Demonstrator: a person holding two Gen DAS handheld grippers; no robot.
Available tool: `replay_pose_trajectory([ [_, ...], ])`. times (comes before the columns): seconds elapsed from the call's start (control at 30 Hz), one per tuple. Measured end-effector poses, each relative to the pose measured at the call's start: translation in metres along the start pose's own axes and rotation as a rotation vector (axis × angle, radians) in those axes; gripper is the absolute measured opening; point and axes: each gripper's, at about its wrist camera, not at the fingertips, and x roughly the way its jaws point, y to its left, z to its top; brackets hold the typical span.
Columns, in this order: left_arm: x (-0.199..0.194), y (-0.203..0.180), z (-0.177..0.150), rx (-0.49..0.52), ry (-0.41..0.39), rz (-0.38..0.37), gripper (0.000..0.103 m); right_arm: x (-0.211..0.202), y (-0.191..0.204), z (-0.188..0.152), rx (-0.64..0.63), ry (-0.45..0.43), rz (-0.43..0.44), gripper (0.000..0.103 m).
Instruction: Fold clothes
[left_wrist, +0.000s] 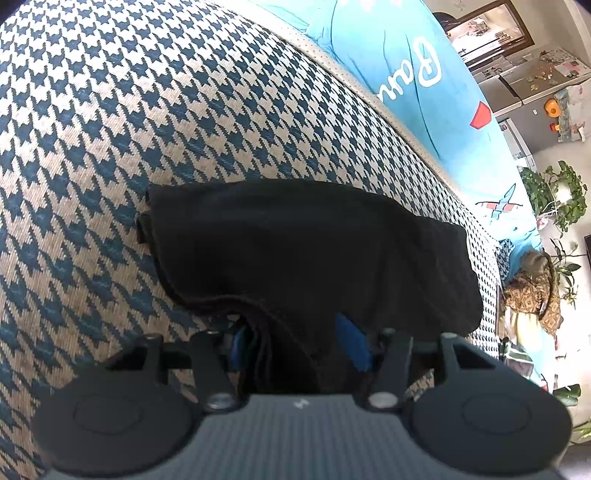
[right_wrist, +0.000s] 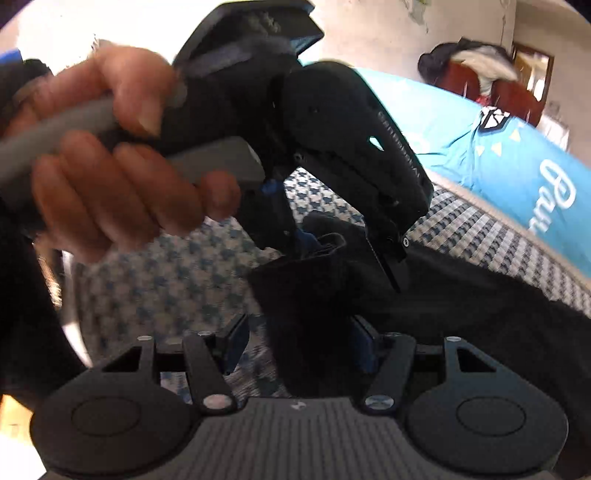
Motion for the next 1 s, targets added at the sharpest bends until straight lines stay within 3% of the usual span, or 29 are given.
replay_pose_trajectory([
  [0.03,0.0,0.0,0.0,0.0,0.001,0.0,0.05,0.002,0.0,0.0,0.001,-0.004,-0.011,0.034],
  [0.07,0.0,0.001,0.001,-0.001,0.0,0.001,0.051,0.002,-0.001,0.001,0.006,-0.004,-0.019,0.015],
  [0.1,-0.001,0.002,0.001,-0.003,-0.002,0.002,0.054,0.0,-0.003,0.002,0.014,-0.013,-0.022,0.011],
  [0.17,-0.004,0.006,0.003,-0.024,-0.02,0.015,0.08,-0.006,-0.008,0.005,0.033,-0.036,-0.026,0.007],
  [0.2,-0.006,0.008,0.005,-0.032,-0.034,0.025,0.085,-0.009,-0.01,0.006,0.042,-0.048,-0.029,0.007],
  [0.5,0.0,0.02,0.017,-0.088,-0.092,0.022,0.092,-0.029,-0.035,0.012,0.168,-0.097,0.03,0.007],
  [0.53,0.001,0.019,0.018,-0.082,-0.099,0.024,0.089,-0.03,-0.037,0.011,0.18,-0.098,0.039,0.007],
  [0.6,0.002,0.016,0.019,-0.068,-0.115,0.03,0.065,-0.033,-0.038,0.011,0.193,-0.099,0.049,0.007],
  [0.67,0.006,0.013,0.02,-0.067,-0.114,0.021,0.029,-0.033,-0.039,0.012,0.203,-0.1,0.062,0.007],
  [0.73,0.007,0.008,0.02,-0.041,-0.133,0.045,0.015,-0.034,-0.04,0.015,0.229,-0.1,0.098,0.007],
  [1.0,-0.015,-0.019,0.03,0.126,-0.281,0.168,0.01,-0.021,-0.041,0.031,0.306,-0.115,0.16,0.007],
])
